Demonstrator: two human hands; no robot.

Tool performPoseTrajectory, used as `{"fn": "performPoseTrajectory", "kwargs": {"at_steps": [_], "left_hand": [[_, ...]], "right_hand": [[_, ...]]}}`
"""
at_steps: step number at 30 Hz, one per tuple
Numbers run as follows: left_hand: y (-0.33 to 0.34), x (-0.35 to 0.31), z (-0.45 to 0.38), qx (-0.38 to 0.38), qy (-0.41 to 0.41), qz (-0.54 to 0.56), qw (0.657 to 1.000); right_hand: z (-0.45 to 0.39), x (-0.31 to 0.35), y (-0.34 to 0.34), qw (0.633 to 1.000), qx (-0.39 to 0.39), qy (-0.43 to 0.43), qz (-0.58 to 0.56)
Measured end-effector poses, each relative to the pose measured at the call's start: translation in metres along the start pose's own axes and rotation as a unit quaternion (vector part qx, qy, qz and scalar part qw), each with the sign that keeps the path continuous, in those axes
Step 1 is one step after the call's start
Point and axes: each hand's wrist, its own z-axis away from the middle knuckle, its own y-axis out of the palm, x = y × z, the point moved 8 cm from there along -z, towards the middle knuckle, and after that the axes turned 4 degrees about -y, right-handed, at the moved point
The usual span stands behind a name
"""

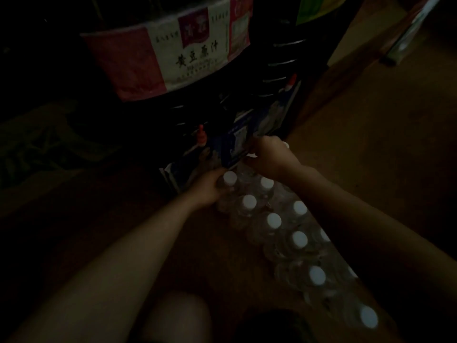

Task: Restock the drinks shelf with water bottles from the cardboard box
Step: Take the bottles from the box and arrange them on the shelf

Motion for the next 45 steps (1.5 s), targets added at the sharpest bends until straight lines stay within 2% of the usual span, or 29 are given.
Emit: {"fn": "performPoseTrajectory", "kwargs": {"at_steps": [5,9,12,16,20,23,27,32,35,38,45], "left_hand": [[-0.016,-0.002,0.029,-0.043,0.015,0.003,0.999],[-0.048,-0.033,0.069,-0.055,0.015,0.015,0.998],[-0.082,-0.078,0.108,-0.048,0.027,0.008,0.998],[-0.139,-0.167,0.170,-0.042,0.073,-0.043,0.995],[-0.212,-0.274,0.236,-0.063,0.118,-0.044,0.990],[-0.271,-0.365,0.287,-0.081,0.147,-0.037,0.985],[-0.348,-0.485,0.350,-0.089,0.170,-0.025,0.981],[-0.423,-0.600,0.412,-0.087,0.193,0.017,0.977],[-0.461,-0.642,0.437,-0.110,0.198,0.041,0.973],[-0.489,-0.669,0.455,-0.139,0.197,0.042,0.970],[-0.535,-0.678,0.464,-0.202,0.181,0.031,0.962]], "right_hand": [[0.015,0.006,-0.011,0.999,-0.029,-0.014,-0.013],[0.033,0.029,-0.045,1.000,-0.007,0.018,-0.024],[0.046,0.060,-0.071,0.995,0.093,0.031,-0.014],[0.068,0.108,-0.119,0.963,0.260,0.062,0.020],[0.087,0.157,-0.203,0.950,0.301,0.076,-0.018],[0.100,0.193,-0.281,0.951,0.292,0.072,-0.068],[0.109,0.243,-0.387,0.961,0.233,0.068,-0.133],[0.110,0.308,-0.510,0.961,0.151,0.002,-0.233],[0.108,0.340,-0.565,0.953,0.086,-0.035,-0.290],[0.103,0.366,-0.593,0.942,0.033,-0.041,-0.332],[0.065,0.399,-0.600,0.933,-0.030,-0.029,-0.358]]}}
